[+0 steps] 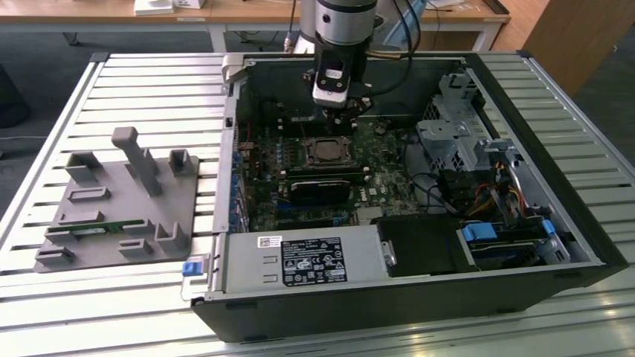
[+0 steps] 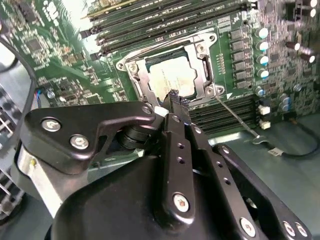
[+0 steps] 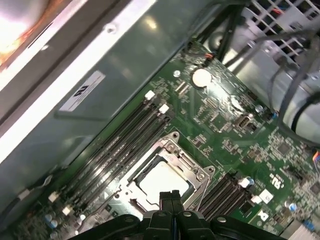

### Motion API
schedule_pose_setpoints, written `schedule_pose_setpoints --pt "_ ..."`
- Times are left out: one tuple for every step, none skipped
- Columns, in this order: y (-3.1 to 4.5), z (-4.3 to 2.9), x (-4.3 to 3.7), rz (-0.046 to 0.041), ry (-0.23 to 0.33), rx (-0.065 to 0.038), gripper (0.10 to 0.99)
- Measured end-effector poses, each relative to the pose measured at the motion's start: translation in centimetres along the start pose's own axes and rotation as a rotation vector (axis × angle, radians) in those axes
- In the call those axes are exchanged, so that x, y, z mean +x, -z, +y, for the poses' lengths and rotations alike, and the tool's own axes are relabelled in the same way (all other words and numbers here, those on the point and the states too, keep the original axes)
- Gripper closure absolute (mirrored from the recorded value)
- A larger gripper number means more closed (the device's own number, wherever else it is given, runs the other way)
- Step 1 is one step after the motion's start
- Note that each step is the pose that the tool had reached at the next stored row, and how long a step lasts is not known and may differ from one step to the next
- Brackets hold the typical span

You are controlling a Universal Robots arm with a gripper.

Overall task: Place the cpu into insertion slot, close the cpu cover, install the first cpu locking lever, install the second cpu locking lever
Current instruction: 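Install the first cpu locking lever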

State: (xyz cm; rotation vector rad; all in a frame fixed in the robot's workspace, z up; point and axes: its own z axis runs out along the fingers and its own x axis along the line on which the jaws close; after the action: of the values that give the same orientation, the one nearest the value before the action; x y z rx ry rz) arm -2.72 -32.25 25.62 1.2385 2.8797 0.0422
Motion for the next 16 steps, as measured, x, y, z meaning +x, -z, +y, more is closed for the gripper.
schedule_pose_setpoints --pt "0.0 0.0 0.0 0.0005 0.018 0.0 0.98" --pt "0.0 0.0 0.0 0.001 0.036 0.0 0.98" --pt "0.0 0.0 0.0 0.0015 0.054 0.0 0.98" --pt "-0.01 0.0 0.0 0.002 0.072 0.0 0.98" --pt "-0.01 0.0 0.0 0.0024 0.09 0.0 0.98" --pt "-0.01 0.0 0.0 0.003 0.11 0.0 0.98" --pt "-0.01 0.0 0.0 0.0034 0.127 0.001 0.98" --pt "-0.01 0.0 0.0 0.0038 0.143 0.001 0.98" --pt "-0.01 0.0 0.0 0.0043 0.158 0.001 0.98" --pt "-0.01 0.0 0.0 0.0047 0.172 0.001 0.98" --pt "-0.01 0.0 0.0 0.005 0.185 0.001 0.98" --pt "-0.01 0.0 0.0 0.0053 0.196 0.001 0.98" --pt "-0.01 0.0 0.0 0.0057 0.207 0.001 0.98" --pt "-0.01 0.0 0.0 0.006 0.218 0.001 0.98" --pt "-0.01 0.0 0.0 0.0062 0.229 0.001 0.98" --pt "-0.01 0.0 0.0 0.0066 0.24 0.001 0.98"
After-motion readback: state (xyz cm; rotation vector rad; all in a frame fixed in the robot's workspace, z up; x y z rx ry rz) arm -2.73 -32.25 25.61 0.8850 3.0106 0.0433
